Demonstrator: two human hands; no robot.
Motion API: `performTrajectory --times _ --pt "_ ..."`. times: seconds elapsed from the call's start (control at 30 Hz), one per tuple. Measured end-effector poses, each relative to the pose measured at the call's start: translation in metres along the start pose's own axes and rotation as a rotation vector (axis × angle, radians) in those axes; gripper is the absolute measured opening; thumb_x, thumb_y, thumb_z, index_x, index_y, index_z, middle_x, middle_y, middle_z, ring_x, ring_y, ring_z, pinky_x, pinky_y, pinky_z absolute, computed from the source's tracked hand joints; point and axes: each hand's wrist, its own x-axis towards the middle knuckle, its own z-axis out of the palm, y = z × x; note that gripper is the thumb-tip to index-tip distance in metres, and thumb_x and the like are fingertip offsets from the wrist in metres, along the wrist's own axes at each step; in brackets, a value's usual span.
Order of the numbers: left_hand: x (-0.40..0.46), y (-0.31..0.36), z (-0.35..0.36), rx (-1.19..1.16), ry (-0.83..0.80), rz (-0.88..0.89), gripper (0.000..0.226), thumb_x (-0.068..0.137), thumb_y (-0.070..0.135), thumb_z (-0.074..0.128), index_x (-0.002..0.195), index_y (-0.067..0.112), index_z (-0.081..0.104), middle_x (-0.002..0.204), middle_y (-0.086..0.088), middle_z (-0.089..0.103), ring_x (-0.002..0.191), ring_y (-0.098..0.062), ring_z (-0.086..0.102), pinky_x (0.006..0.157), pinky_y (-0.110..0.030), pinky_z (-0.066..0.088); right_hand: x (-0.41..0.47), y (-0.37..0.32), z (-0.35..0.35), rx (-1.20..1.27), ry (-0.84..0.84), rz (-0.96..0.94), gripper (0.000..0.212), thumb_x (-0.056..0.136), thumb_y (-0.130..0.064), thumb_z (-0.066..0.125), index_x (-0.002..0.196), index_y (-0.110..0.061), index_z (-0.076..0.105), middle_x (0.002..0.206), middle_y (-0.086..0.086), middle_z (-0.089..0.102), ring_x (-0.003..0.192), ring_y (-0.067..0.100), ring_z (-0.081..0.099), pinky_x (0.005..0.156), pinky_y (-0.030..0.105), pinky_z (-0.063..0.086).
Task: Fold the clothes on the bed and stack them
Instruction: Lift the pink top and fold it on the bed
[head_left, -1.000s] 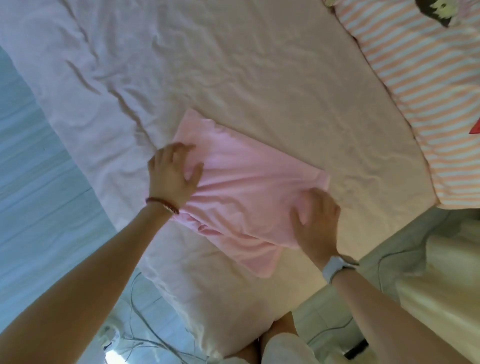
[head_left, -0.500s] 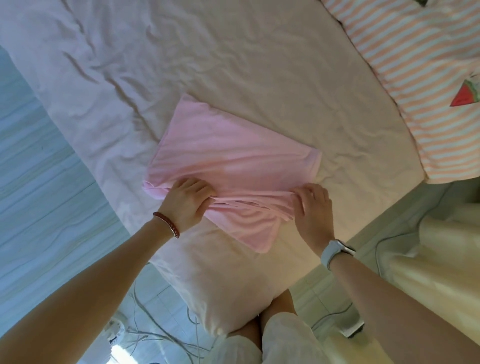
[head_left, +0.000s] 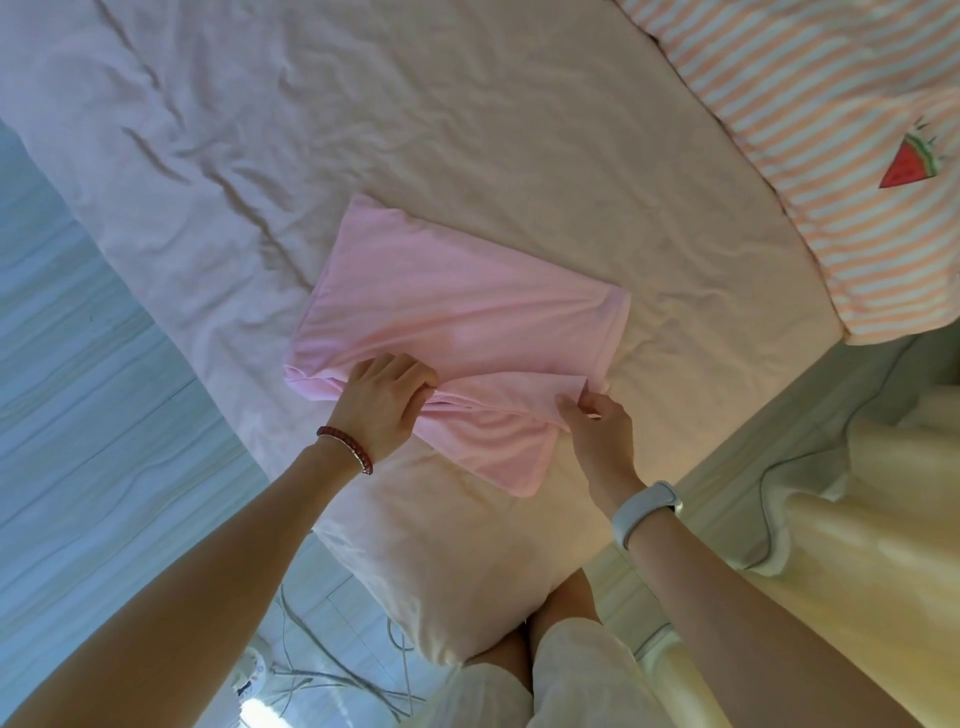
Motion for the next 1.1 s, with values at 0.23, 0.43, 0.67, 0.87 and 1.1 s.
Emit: performTrajectory --times 0.23,0.43,0.67,0.87,1.1 --pt "-0.015 0.000 0.004 0.105 0.016 0.148 0.011 0.071 0.003 0.058 0.073 0.010 0.066 0.077 -0.005 0.065 0.072 -0.029 0.064 0.071 -0.044 0.050 -0.023 0.005 0.002 0.084 -0.012 0.081 0.011 0.092 -0.015 0.047 0.084 -0.011 0.051 0.070 0.007 0.054 0.057 0.017 0.046 0.053 0.026 0.036" --pt "-0.029 -0.009 0.004 0.183 -0.069 0.129 0.021 0.062 -0.003 0.076 0.071 0.013 0.067 0.077 -0.004 0.065 0.075 -0.029 0.064 0.076 -0.046 0.049 -0.051 0.045 0.003 -0.012 -0.101 0.208 0.012 0.094 -0.018 0.046 0.091 -0.008 0.053 0.068 0.005 0.054 0.051 0.015 0.048 0.049 0.025 0.036" --pt "-0.040 -0.018 0.008 0.017 0.128 -0.298 0.017 0.077 -0.001 0.060 0.091 0.004 0.068 0.098 -0.018 0.064 0.093 -0.039 0.059 0.076 -0.046 0.047 -0.052 0.053 0.015 -0.248 -0.040 0.213 0.017 0.087 -0.011 0.051 0.103 -0.008 0.047 0.101 0.007 0.054 0.077 0.020 0.054 0.064 0.033 0.042" --pt "-0.023 -0.053 -0.002 -0.509 0.441 -1.290 0.062 0.085 0.034 0.062 0.134 0.004 0.038 0.129 -0.020 0.043 0.115 -0.034 0.047 0.094 -0.037 0.039 -0.050 0.031 0.028 -0.751 0.023 -0.753 0.026 0.069 -0.003 0.068 0.094 -0.007 0.061 0.098 0.011 0.061 0.091 0.033 0.059 0.076 0.041 0.045" --pt "-0.010 -0.075 -0.011 -0.793 0.705 -1.169 0.016 0.090 0.018 0.052 0.094 0.006 0.061 0.076 -0.001 0.056 0.082 -0.020 0.052 0.080 -0.036 0.048 -0.033 0.033 0.049 -1.334 -0.570 -0.715 0.060 0.090 -0.030 0.042 0.145 -0.030 0.021 0.157 0.005 -0.003 0.143 0.032 -0.006 0.107 0.060 0.008"
